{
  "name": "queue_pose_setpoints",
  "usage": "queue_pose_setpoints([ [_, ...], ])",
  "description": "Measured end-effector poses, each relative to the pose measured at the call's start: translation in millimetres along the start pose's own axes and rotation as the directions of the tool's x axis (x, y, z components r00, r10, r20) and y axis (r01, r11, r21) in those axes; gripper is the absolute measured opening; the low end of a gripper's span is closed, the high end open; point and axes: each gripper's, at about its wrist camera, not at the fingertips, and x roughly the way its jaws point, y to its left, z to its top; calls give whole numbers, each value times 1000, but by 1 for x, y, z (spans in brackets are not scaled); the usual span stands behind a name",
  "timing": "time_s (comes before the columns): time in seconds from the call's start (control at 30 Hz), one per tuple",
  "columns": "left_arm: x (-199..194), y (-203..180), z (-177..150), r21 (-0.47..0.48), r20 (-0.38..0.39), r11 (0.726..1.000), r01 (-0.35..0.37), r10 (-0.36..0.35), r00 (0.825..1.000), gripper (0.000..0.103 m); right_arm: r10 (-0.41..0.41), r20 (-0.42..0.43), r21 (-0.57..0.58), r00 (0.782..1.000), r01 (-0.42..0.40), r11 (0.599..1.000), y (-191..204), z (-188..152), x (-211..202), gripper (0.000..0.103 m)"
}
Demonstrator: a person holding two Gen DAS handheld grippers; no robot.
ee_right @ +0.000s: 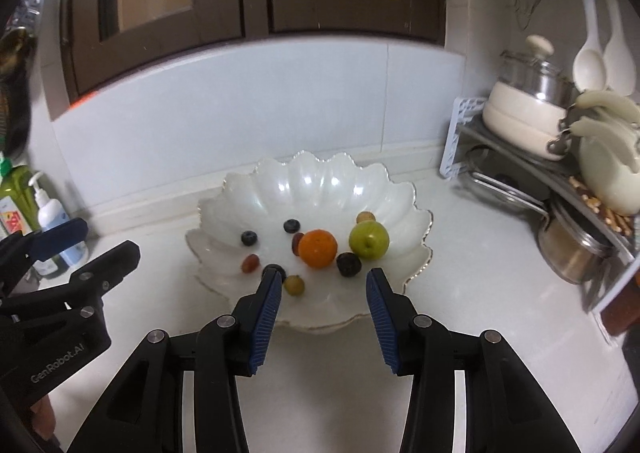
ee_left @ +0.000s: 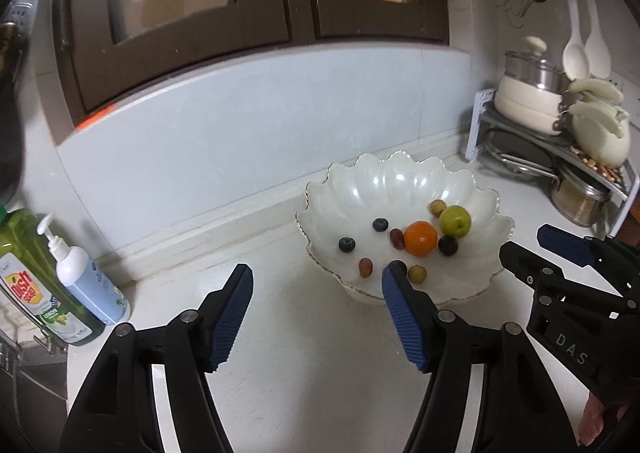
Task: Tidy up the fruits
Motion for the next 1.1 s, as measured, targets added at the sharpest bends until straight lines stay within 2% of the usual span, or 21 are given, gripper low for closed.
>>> queue_pose_setpoints([
  [0.1, -18, 3, -4, 11, 38, 1000, 1, -1, 999, 75, -26, 28, 17, 999, 25, 1000, 4, -7, -21, 56],
  [0.23, -42, 7, -11, 14, 87, 1000, -1, 0, 996, 79, -61, 59, 39, 996, 59, 998, 6, -18, -48, 59],
  [0.37, -65, 6, -21, 17, 113, 1000, 6, -8, 994, 81, -82, 91, 62, 993, 76, 995, 5, -29, -76, 66],
  [0.73, -144, -16, -57, -22, 154, 1000, 15, -11, 988, 86, -115, 140, 19, 983, 113, 993, -3, -67, -161, 68],
  [1.1, -227, -40, -97, -55, 199, 998, 13, -2, 980, 90, -106, 184, 33, 977, 102, 994, -17, -111, -241, 68],
])
